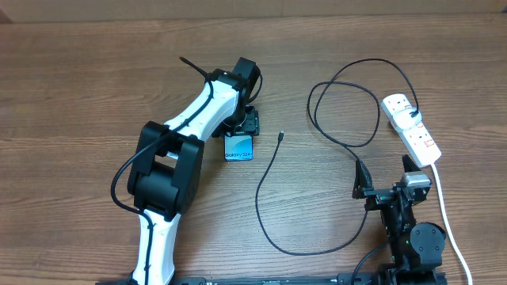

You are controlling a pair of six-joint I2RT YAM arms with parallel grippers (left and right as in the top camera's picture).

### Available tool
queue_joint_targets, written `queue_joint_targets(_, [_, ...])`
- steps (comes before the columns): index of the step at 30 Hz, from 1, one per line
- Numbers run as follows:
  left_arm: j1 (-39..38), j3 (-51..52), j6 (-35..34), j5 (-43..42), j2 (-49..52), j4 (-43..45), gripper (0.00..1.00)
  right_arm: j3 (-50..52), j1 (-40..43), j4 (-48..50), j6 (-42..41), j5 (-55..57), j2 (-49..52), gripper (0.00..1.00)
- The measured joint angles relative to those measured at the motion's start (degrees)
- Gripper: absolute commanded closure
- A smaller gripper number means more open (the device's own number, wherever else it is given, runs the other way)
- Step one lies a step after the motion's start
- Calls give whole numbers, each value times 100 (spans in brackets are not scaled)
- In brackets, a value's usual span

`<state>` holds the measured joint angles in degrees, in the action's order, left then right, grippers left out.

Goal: Plug charger to phone and switch on socket

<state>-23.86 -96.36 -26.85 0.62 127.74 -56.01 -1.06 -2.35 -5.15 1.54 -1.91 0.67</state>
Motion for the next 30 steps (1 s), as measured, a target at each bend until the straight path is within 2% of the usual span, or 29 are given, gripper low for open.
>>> queue_joint_targets(15, [2,-37,-2,-4,0,-61,27,0,0,0,-2,0,0,0])
queue_joint_targets(30, [39,-358,-2,-37,166,-549,28,0,0,0,-2,0,0,0])
